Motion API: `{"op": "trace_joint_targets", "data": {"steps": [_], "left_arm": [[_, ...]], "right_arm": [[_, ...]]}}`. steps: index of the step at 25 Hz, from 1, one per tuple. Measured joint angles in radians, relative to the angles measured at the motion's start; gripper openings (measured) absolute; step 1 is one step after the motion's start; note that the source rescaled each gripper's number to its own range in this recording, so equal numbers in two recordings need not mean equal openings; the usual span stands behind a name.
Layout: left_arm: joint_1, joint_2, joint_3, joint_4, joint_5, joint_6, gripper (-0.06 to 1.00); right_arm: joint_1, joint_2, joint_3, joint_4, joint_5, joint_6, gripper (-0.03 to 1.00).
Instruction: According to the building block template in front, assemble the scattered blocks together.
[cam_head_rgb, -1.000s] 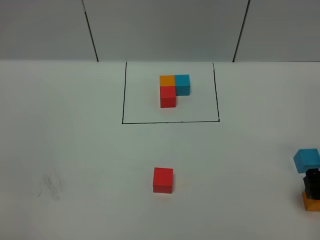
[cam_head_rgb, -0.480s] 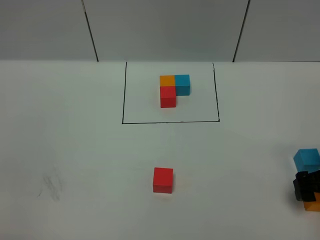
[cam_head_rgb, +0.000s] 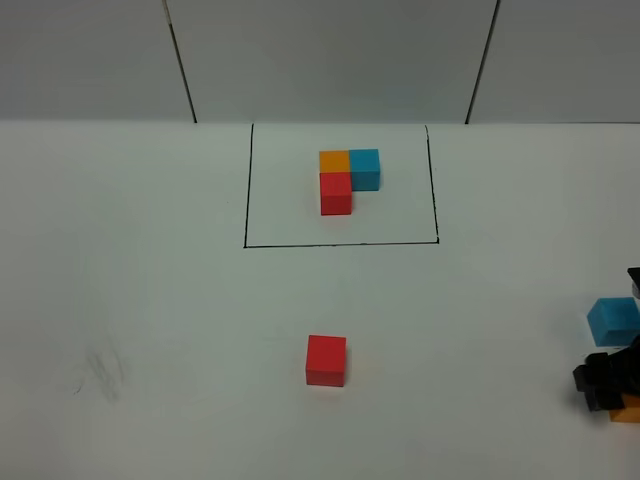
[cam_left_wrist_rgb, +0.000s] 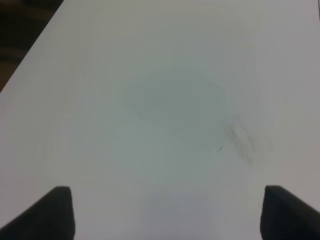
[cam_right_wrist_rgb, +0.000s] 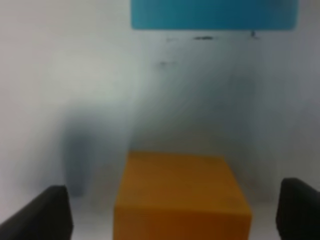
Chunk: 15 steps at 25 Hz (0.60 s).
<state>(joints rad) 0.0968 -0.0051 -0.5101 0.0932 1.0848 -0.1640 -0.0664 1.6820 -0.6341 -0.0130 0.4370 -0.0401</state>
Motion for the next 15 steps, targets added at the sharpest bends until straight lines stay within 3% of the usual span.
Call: {"op": "trace_joint_targets", "data": {"steps": [4,9,15], "left_arm": [[0.0,0.0,0.0,0.0,0.0,0.0,0.82],[0.0,0.0,0.0,0.0,0.0,0.0,0.82],[0.0,0.0,0.0,0.0,0.0,0.0,0.82]], "right_arm": [[0.0,0.0,0.0,0.0,-0.005,-0.001,0.47],[0.0,-0.023,0.0,0.006,0.02,-0.002,0.47],[0.0,-0.238,0.0,0.088,0.119,-0.002,0.47]]}}
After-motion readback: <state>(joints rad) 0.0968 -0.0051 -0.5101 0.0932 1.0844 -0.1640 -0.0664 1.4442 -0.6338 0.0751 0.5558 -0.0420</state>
